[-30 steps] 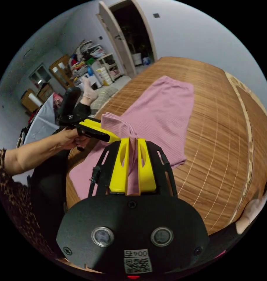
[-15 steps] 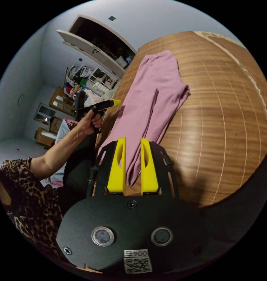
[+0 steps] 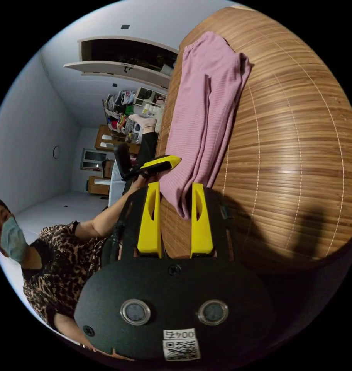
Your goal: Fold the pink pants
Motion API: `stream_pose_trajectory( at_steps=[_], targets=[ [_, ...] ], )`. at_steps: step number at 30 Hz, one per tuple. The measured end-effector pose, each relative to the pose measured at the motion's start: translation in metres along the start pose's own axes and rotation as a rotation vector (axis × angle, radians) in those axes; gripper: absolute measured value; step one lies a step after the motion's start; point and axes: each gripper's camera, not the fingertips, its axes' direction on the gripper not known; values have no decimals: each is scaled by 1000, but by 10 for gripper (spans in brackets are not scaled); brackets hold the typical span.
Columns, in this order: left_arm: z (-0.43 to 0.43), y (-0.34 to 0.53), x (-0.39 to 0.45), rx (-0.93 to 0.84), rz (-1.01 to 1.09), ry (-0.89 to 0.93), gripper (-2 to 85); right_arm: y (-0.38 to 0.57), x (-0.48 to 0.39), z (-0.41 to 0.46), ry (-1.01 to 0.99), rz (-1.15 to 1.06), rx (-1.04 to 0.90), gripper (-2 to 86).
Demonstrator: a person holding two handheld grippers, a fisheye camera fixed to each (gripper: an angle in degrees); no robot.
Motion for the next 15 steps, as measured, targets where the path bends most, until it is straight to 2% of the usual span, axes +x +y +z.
stream_pose_trajectory(
  at_steps=[7, 15],
  targets=[
    [5, 11, -39, 24, -104, 170, 1, -10, 10, 10, -43, 12, -102, 121],
    [5, 22, -53, 28, -118, 195, 1, -21, 5, 31, -22, -6, -206, 108]
  ],
)
